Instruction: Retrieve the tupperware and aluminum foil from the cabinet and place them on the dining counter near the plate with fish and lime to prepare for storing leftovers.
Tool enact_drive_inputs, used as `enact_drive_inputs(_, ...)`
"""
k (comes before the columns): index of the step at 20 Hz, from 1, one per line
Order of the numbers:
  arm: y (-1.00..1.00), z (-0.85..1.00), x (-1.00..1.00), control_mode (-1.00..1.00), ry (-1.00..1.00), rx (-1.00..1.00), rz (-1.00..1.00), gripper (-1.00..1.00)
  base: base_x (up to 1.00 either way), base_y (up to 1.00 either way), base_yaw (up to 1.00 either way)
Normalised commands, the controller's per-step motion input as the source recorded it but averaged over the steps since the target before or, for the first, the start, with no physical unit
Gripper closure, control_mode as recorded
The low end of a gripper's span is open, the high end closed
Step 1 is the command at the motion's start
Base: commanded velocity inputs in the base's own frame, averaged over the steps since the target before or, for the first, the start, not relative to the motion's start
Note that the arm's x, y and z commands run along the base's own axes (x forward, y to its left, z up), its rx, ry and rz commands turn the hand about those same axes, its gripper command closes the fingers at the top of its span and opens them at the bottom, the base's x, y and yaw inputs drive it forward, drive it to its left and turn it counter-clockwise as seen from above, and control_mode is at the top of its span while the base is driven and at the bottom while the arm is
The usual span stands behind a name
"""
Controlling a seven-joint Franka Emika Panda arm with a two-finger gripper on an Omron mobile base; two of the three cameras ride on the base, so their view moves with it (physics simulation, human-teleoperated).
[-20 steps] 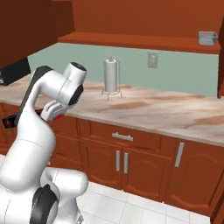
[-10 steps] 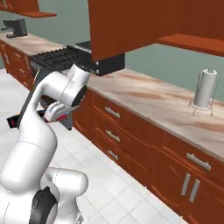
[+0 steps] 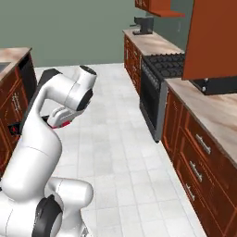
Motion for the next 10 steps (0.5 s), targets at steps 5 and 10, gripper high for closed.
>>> enact_drive_inputs(5,0.0,0.0,0.0,1.0,0.0,0.0,0.0,1.0,0.03,0.25,0.75)
enact_drive_inputs(10,0.0,0.0,0.0,1.0,0.0,0.0,0.0,1.0,0.01,0.22,0.75)
